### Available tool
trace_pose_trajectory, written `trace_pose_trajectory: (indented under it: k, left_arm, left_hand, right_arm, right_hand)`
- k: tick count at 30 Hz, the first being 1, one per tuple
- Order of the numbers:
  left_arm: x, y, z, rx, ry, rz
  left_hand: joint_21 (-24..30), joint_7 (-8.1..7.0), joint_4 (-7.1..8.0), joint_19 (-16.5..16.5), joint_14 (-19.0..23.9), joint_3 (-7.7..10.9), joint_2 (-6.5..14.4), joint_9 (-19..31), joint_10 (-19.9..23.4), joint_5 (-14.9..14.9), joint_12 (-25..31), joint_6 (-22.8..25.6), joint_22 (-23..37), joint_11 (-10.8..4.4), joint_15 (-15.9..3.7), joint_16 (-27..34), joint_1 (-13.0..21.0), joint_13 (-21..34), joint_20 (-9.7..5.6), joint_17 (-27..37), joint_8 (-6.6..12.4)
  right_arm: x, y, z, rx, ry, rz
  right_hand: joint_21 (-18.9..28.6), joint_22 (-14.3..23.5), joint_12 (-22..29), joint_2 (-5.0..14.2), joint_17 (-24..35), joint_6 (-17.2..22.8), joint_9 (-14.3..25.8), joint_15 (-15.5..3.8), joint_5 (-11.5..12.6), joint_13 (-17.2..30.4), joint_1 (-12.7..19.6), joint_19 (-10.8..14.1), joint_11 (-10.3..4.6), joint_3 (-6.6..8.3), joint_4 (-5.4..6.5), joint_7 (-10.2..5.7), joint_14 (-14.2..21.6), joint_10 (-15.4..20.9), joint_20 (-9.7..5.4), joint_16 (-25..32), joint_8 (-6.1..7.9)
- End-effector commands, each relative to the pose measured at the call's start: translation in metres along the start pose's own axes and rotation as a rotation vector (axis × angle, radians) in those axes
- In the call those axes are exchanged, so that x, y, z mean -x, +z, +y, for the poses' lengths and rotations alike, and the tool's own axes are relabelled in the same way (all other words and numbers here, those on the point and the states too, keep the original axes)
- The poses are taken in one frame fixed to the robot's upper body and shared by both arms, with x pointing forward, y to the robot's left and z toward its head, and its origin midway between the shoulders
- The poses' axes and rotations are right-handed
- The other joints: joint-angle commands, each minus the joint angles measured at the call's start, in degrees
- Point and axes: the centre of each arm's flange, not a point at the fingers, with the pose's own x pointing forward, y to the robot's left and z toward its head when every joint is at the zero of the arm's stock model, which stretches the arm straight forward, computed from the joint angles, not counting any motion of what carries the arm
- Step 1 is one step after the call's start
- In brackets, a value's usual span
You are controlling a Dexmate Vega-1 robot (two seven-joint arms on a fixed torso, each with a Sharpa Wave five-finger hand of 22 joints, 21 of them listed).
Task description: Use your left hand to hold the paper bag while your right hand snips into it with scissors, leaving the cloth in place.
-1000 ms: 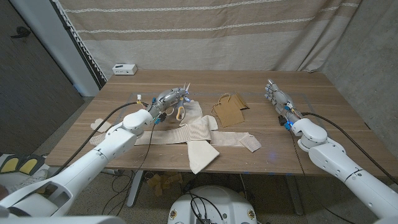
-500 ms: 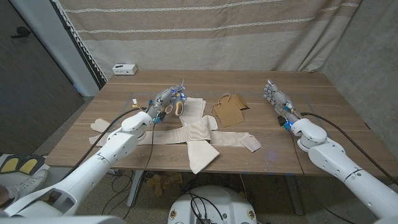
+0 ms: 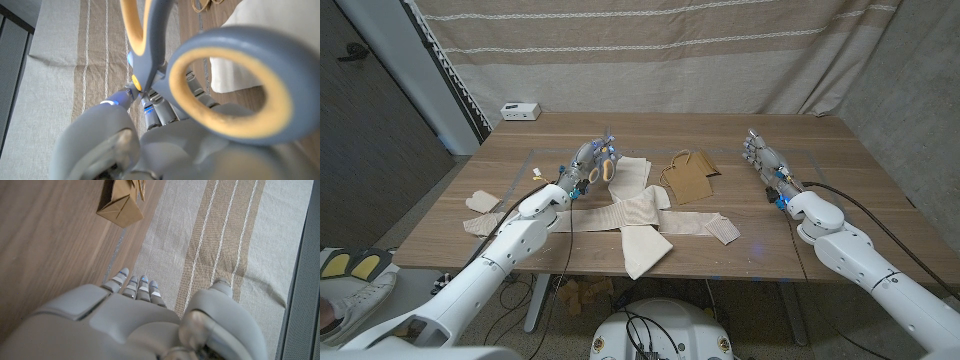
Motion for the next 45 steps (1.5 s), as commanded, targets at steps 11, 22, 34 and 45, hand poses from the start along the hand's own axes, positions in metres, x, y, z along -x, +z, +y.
trace_pose_trajectory:
  k: [11,22,34,45]
  left_arm:
    - [0.017,0.012,-0.008,0.160,0.086,-0.028]
    - [0.013,0.011,-0.010,0.267,0.096,-0.060]
    - [-0.001,0.000,-0.036,0.370,0.134,-0.096]
    - [-0.016,0.008,-0.047,0.376,0.189,-0.147]
  left_hand:
    - [-0.2,-0.32,0.29,-1.2,0.6,0.33,0.5,-0.6,-0.1,0.4,0.2,0.5,-0.3,-0.10,-0.11,-1.8,0.2,-1.8,-6.48,-1.9,-0.51]
    - [0.4,-0.39,-0.98,-1.7,2.2,0.56,0.3,-2.2,4.7,-0.2,4.0,2.8,-0.2,0.00,-0.08,-0.1,0.9,1.5,-6.61,1.2,-0.55]
    - [0.6,-0.38,-1.40,-1.3,1.7,0.70,0.1,-2.0,5.7,-0.5,4.9,3.6,-0.3,-0.01,-0.03,2.0,0.8,3.1,-6.47,4.7,-0.12]
    - [0.9,-0.28,-1.69,-0.6,0.6,0.32,0.0,-3.0,5.5,-0.8,11.0,4.5,-0.2,0.33,0.14,7.1,0.0,15.3,-6.44,11.8,-0.19]
  right_arm:
    - [-0.002,-0.004,0.005,-0.034,0.011,-0.002]
    - [-0.001,0.004,0.011,-0.042,0.001,0.016]
    - [-0.002,0.013,-0.001,-0.056,0.020,0.018]
    - [-0.001,0.013,-0.014,-0.077,0.039,0.013]
  right_hand:
    - [0.2,0.2,-0.2,0.40,0.2,-0.3,0.3,0.12,-0.1,0.2,0.2,0.4,0.20,0.23,-0.03,0.37,0.5,-0.2,0.50,0.4,0.07]
    - [0.2,0.2,-0.1,0.40,0.2,-0.4,0.3,0.05,-0.1,0.2,0.3,0.4,0.23,0.30,-0.01,0.38,0.5,-0.1,0.55,0.4,0.09]
    - [0.1,0.2,-0.1,0.44,0.2,-0.4,0.3,0.08,-0.2,0.2,0.3,0.4,0.37,0.40,0.02,0.38,0.6,-0.2,0.55,0.3,0.10]
    - [0.1,0.2,-0.1,0.53,0.2,-0.4,0.3,0.21,-0.2,0.2,0.4,0.3,0.25,0.53,0.03,0.41,0.6,-0.2,0.56,0.3,0.12]
